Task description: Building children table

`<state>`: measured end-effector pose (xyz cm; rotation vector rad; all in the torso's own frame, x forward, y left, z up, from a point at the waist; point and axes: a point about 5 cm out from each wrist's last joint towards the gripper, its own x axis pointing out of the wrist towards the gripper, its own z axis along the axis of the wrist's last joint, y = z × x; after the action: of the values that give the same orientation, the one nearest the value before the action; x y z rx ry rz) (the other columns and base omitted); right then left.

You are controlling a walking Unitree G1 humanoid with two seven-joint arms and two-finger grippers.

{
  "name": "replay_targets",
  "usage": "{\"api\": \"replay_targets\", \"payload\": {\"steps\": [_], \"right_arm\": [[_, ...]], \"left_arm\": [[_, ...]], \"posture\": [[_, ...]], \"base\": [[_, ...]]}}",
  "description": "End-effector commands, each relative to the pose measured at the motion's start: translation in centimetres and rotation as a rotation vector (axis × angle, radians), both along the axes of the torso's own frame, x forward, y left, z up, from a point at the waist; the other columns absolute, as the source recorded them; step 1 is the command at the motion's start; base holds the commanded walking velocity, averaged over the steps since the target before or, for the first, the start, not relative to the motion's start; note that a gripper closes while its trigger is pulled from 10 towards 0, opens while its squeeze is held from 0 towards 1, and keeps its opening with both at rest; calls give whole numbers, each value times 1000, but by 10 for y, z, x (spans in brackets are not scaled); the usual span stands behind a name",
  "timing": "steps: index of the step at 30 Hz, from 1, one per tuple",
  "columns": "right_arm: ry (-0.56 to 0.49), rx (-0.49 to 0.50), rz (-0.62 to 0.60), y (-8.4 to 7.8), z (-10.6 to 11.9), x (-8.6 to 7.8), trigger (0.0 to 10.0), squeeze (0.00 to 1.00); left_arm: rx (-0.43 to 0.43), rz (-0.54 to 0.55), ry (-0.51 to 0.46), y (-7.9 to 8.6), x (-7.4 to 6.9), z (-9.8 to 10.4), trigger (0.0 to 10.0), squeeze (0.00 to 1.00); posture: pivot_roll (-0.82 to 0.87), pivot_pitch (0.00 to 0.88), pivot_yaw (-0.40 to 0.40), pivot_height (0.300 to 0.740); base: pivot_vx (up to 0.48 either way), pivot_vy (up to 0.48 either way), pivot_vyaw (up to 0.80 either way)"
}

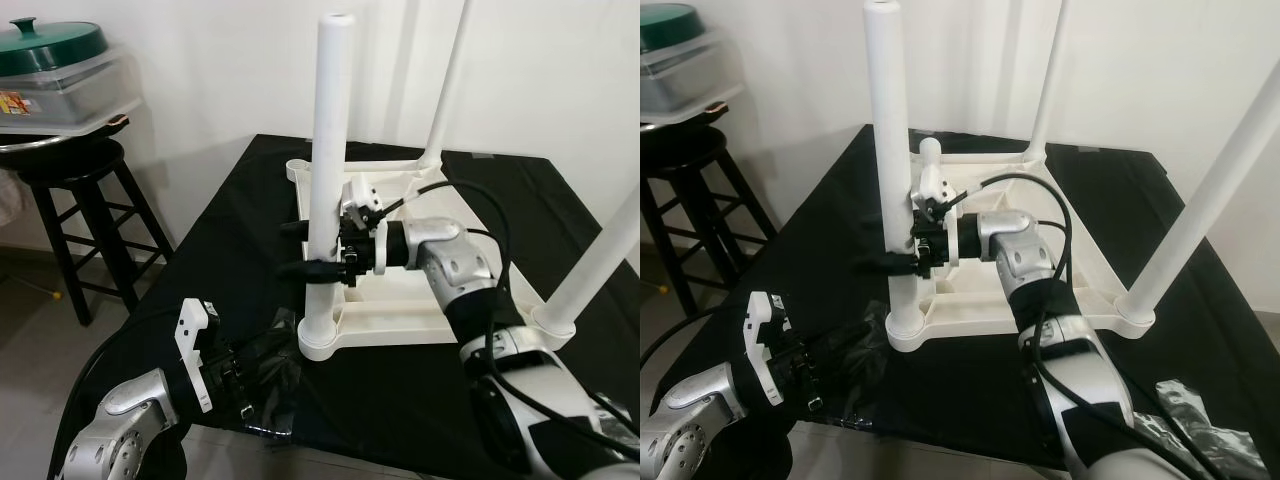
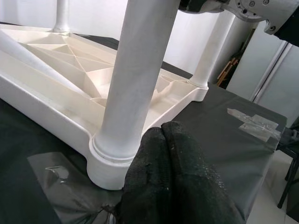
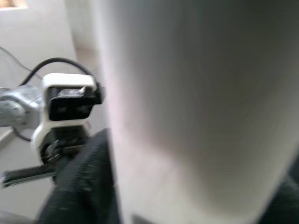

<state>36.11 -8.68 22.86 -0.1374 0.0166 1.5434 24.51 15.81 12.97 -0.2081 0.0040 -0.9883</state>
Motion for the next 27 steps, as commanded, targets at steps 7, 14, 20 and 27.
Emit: {"api": "replay_targets", "payload": {"steps": [7,14,20,27], "right_arm": [[17,-19,32,-16,-10,-1,0,0],[-39,-19,-142,-19,-25,-5,0,0],[82,14,-826,2,-53,-7,0,0],[5,5,-905,36,-59,-35,0,0]], "left_arm": [[-7,-6,7,-4,-3,-2,10000,0],[-11,-8,6,-3,-4,0,10000,0],[-9,-11,8,1,-4,1,10000,0],[-1,-10,11,2,-2,0,10000,0]], "posture": [[12,0,-49,740],[-16,0,-39,740],[-25,0,-43,740],[-32,0,-24,740]], "base": [[0,0,0],[0,0,0],[0,0,0],[0,0,0]]}}
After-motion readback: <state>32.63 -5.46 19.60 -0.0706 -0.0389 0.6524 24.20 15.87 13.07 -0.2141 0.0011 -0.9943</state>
